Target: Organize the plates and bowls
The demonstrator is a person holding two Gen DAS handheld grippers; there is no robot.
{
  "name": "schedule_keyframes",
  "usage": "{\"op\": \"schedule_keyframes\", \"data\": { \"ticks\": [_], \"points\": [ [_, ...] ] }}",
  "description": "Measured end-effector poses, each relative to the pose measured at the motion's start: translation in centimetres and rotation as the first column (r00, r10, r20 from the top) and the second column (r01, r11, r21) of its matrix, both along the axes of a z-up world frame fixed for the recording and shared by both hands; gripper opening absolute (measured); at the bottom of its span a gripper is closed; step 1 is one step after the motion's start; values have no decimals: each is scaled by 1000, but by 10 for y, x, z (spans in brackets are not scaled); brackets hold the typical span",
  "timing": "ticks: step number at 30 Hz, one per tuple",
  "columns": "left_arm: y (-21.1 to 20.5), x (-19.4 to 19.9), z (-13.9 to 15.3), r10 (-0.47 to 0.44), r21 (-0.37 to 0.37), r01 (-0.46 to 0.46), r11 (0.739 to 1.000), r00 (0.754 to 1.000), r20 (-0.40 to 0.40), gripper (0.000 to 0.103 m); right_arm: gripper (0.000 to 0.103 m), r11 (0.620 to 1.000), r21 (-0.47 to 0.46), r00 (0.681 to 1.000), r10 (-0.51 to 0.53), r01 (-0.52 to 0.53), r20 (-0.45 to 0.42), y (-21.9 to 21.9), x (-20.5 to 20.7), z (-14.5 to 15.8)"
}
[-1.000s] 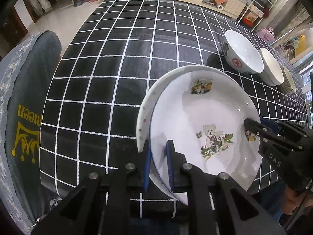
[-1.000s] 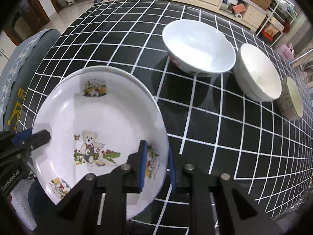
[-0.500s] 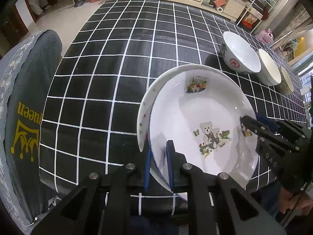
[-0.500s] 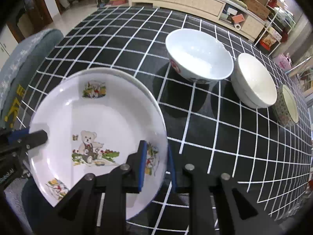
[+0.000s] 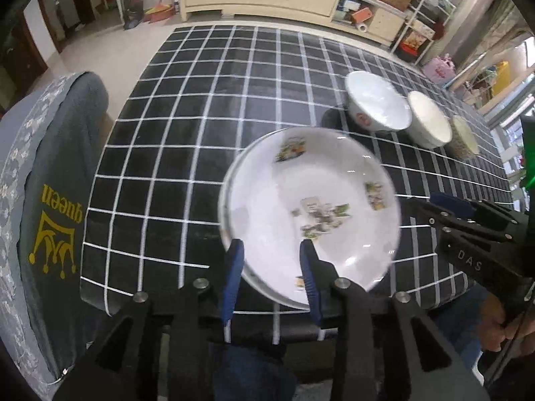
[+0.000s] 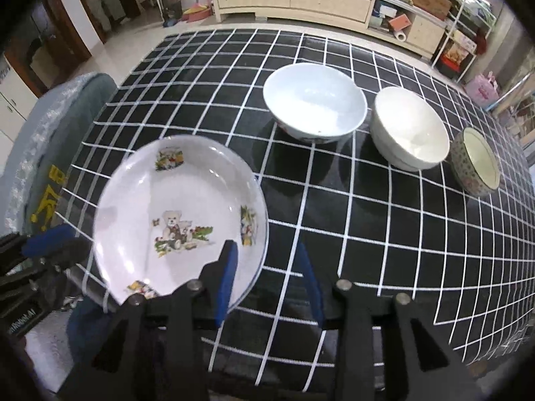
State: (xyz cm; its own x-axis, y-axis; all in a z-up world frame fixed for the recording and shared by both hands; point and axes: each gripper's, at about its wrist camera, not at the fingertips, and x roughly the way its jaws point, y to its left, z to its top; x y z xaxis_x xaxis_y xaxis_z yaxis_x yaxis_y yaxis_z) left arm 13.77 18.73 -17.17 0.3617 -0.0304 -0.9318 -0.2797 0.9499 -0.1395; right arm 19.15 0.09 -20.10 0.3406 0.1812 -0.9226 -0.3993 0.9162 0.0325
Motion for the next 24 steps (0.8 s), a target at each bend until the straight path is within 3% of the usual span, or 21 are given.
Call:
{"op": "schedule_keyframes", "data": {
  "ticks": [3, 14, 17, 24],
  "points": [
    [-10, 8, 11, -6, -55, 7, 998, 1000, 7, 36, 46, 1000, 19, 1000, -9, 9, -1, -12, 1, 13],
    [-49, 64, 45, -64, -91, 64, 994, 998, 9, 36, 47, 996, 65, 998, -51, 53, -40, -55, 40, 62],
    [-53, 85, 48, -69, -107, 69, 992, 998, 0, 36, 47, 992, 108, 994, -56, 67, -94, -63, 60, 69],
    [-47, 138, 48, -64, -144, 64, 988, 998, 2, 36, 47, 984, 148, 988, -81, 100, -132, -62, 107, 71]
  ]
}}
